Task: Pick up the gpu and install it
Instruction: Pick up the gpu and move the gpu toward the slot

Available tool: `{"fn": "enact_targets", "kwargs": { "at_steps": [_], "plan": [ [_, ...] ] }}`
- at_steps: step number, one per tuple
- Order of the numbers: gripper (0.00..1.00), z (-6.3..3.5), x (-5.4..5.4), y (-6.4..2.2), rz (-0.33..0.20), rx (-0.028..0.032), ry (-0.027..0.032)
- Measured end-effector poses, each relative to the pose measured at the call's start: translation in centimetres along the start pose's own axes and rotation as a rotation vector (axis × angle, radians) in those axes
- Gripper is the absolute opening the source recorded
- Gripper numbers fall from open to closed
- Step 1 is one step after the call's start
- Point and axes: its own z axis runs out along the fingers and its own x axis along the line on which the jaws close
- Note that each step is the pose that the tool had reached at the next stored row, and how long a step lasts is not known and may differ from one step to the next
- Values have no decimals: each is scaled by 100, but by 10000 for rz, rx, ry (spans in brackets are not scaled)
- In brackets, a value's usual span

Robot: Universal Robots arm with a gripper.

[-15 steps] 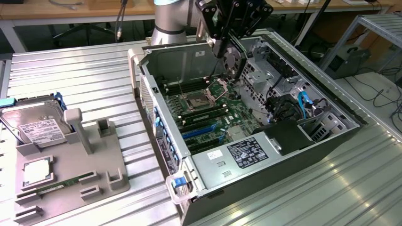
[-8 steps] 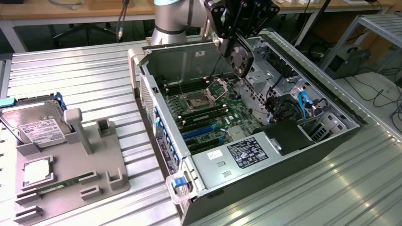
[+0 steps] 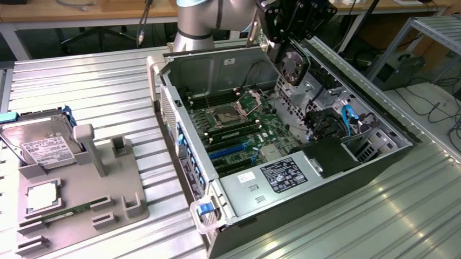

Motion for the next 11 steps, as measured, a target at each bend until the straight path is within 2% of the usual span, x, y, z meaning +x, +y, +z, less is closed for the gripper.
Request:
{"fn": "enact_targets", "kwargs": {
  "at_steps": [2, 11],
  "plan": [
    [28, 0, -50, 1, 0, 3, 0],
    [28, 1, -50, 1, 0, 0, 0]
  ]
}}
